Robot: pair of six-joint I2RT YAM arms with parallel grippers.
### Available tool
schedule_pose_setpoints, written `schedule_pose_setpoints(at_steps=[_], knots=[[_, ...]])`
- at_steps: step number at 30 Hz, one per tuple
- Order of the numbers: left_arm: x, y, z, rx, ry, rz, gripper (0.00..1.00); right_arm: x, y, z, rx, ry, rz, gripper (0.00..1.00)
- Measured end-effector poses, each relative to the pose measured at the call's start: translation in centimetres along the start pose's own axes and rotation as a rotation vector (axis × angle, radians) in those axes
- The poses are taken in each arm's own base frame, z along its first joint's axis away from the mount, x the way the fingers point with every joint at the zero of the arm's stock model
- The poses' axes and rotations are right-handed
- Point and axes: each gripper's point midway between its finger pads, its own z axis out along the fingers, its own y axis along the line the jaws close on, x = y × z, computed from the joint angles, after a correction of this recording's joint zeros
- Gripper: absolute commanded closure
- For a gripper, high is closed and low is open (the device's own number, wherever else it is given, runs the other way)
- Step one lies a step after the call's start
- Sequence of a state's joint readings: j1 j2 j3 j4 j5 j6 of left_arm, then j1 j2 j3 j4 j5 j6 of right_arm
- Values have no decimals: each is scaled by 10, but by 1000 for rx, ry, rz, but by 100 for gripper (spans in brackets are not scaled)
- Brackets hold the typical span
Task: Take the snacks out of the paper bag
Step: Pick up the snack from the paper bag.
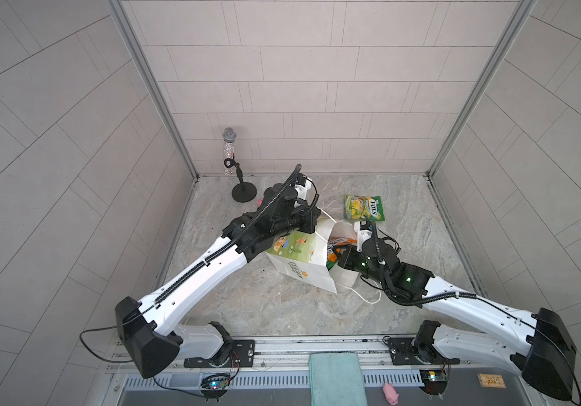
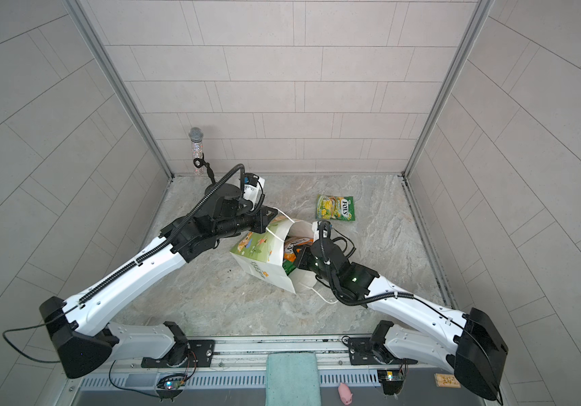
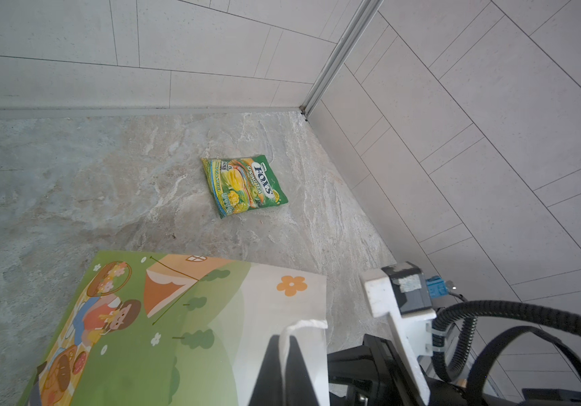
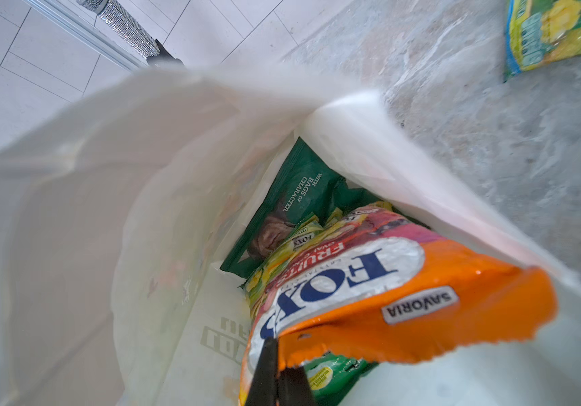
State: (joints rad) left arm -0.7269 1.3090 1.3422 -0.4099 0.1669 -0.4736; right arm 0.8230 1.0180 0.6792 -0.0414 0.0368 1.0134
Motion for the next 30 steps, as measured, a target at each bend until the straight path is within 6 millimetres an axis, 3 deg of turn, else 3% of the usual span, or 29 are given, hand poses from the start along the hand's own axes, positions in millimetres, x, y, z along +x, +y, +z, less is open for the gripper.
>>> schedule_pose_setpoints(at_steps=[10,20,30], knots=[[-1,2,0,-14,-7,0,100,-10,-2,-34,20,-12,-88,100],[-1,3,0,-16,-9,0,100,-54,36,-86,-63,-120,-143,100],[-1,2,-1,-15,-7,-1,100,-99,25,-123,52,-247,-211,100]])
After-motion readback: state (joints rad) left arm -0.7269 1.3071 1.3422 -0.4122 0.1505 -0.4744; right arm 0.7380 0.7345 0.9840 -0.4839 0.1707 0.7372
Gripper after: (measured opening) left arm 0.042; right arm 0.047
